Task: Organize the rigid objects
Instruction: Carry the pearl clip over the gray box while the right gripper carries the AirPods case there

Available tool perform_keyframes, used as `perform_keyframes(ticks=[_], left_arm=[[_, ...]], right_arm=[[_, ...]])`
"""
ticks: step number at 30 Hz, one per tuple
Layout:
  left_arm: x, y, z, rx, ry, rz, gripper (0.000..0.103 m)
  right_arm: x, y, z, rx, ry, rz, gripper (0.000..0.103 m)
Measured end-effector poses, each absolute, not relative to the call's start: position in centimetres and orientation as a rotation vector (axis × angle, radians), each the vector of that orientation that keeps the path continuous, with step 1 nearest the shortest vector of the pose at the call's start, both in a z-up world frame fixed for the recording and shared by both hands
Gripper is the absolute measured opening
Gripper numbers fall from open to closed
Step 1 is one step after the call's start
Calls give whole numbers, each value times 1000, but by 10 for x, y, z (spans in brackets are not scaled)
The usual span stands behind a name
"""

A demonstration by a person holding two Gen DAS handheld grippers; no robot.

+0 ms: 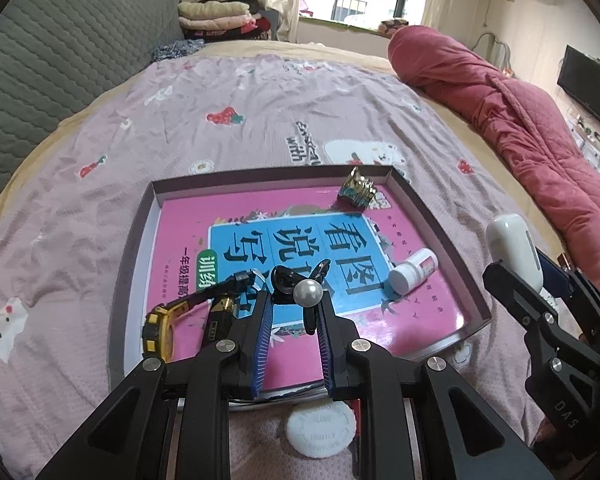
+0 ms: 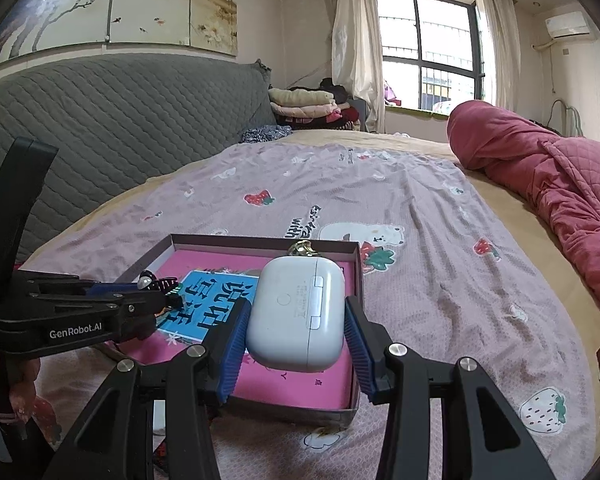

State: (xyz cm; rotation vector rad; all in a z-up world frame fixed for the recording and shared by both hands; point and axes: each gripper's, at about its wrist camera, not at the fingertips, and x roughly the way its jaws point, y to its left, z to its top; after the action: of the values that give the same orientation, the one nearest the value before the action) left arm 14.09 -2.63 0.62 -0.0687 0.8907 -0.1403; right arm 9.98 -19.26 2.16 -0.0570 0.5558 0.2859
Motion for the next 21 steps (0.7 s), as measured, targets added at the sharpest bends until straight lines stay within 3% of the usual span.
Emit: perform_keyframes(ticks=[21], left_arm=[[155,-39,-31,-53,987,-161,22]], right_arm=[[120,-186,-14,-71,735,287,47]])
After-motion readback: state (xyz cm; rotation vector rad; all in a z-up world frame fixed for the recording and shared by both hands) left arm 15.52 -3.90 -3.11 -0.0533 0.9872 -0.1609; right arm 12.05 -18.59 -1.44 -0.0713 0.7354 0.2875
